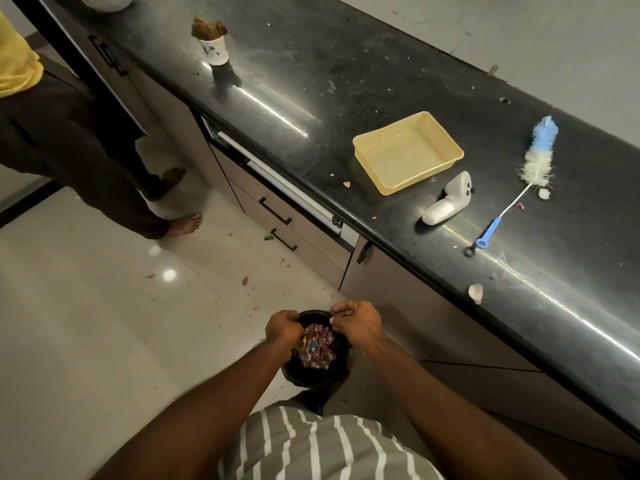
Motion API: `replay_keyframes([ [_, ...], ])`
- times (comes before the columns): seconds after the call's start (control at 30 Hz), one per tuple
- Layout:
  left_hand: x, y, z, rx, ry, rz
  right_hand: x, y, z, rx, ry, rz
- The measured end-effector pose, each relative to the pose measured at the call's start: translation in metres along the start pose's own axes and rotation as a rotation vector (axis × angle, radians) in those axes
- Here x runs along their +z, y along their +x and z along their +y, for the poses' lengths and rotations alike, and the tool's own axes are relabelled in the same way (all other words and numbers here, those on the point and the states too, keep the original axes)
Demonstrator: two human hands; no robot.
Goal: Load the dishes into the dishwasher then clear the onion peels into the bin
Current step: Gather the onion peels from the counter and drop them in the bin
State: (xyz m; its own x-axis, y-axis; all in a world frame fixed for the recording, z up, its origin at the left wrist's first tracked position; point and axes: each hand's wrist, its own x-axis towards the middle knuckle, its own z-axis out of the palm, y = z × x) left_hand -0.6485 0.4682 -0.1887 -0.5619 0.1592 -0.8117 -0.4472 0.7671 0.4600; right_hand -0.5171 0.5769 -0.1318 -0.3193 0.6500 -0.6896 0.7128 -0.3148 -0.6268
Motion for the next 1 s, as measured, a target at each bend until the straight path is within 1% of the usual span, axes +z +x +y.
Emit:
replay_keyframes([
  [0.1,-0.004,-0.014,0.006,0.065,0.061,-0.007,-0.001,-0.004,-0.001,-0.016,-0.007,-0.023],
  [0.2,-0.001,-0.018,0.009,0.094,0.06,-0.019,-0.004,-0.008,0.002,-0.016,0.035,-0.054],
  [0.33,0.004,-0.008,0.009,0.066,0.161,-0.022,-0.008,-0.011,0.005,-0.015,0.076,-0.057],
  [0.43,0.016,0.036,-0.01,0.048,0.272,-0.106,-0.01,-0.015,0.007,-0.015,0.083,-0.07],
  [0.47,0.017,0.036,-0.011,0.056,0.29,-0.144,-0.012,-0.016,0.008,-0.014,0.083,-0.073],
  [0.5,0.018,0.029,-0.009,0.077,0.297,-0.178,-0.013,-0.018,0.009,-0.017,0.086,-0.076],
  [0.57,0.015,-0.013,0.008,0.129,0.313,-0.226,-0.017,-0.023,0.011,-0.023,0.088,-0.073],
  [0.7,0.029,-0.041,0.018,0.208,0.32,-0.349,-0.028,-0.028,0.017,-0.026,0.106,-0.042],
  [0.73,0.035,-0.05,0.023,0.212,0.316,-0.398,-0.033,-0.03,0.02,-0.026,0.128,-0.03],
  [0.8,0.049,-0.071,0.031,0.187,0.237,-0.521,-0.044,-0.036,0.028,-0.015,0.195,0.007],
  [0.87,0.065,-0.088,0.037,0.222,0.197,-0.597,-0.054,-0.047,0.035,0.005,0.3,0.057],
  [0.93,0.089,-0.106,0.043,0.232,0.205,-0.67,-0.069,-0.059,0.051,0.0,0.395,0.165],
  [1.0,0.118,-0.125,0.045,0.221,0.26,-0.743,-0.09,-0.07,0.075,-0.001,0.45,0.299],
])
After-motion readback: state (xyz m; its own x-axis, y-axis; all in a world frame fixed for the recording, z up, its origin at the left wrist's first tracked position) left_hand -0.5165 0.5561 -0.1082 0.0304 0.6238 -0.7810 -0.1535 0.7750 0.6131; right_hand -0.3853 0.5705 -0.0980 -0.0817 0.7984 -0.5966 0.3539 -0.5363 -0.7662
